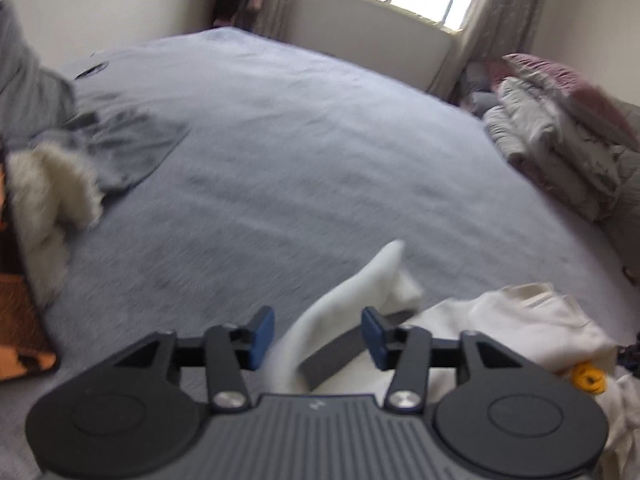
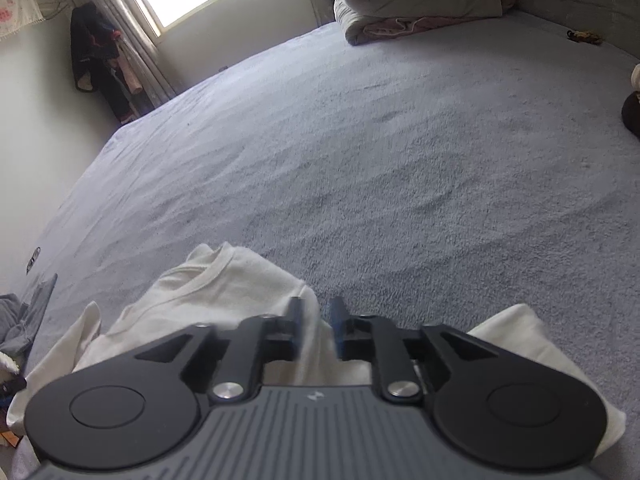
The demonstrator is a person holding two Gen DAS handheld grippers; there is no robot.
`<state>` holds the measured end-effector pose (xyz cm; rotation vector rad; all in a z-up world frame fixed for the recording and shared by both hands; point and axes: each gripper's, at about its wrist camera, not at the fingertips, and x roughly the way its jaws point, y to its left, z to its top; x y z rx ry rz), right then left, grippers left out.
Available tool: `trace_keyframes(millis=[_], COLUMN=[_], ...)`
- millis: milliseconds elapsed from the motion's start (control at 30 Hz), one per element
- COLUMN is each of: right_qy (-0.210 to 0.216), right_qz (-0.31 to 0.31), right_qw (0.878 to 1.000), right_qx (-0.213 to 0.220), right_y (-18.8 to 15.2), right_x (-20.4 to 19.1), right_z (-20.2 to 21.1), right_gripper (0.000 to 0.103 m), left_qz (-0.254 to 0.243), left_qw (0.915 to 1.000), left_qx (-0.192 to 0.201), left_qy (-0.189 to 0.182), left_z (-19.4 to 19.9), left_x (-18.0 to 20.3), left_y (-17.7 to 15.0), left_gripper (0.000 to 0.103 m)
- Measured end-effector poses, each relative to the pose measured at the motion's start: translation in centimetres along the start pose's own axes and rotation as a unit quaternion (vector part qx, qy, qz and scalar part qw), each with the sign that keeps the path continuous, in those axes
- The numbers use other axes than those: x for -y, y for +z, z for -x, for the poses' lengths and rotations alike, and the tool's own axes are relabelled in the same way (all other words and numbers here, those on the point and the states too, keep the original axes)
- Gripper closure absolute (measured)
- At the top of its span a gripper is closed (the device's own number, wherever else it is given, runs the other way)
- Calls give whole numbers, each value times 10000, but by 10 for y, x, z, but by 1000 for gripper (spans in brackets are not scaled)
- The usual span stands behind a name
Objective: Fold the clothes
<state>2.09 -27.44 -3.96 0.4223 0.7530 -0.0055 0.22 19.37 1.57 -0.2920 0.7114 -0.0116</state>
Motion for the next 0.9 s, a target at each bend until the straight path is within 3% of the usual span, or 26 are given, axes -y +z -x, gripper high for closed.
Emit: trace_keyframes(millis=[67,167,333,467,733,900], right_qy=[-46,-45,-131,-130,-186,-275], right_qz=[30,41,158,183,409,497], right_qw=[10000,10000,9997,9996,9985,9981], right_qx=[-5,-56,-140,-192,-309,-243], right_y=[0,-1,-6,-8,-13,-18], right_x=[0,0,-1,-1,-11,-15], right_z=[-2,-5,-13,-18,-30,-31], right_gripper=[74,74,73,73,73,72], left_qz=[-168,-449,-668,-538,-599,-706], left_qw=[9996,9980,9916,9886,9885,9882], left_qx=[51,-104,-758,-1142,-1127,-1085], left_qy=[-199,-433,-811,-825,-816,-818], left_z=[-4,-21,-63,-92,-107,-112], left_x=[14,36,61,64,70,74], left_y=[4,4,-2,-9,-5,-2], left_gripper=[39,37,37,37,39,46])
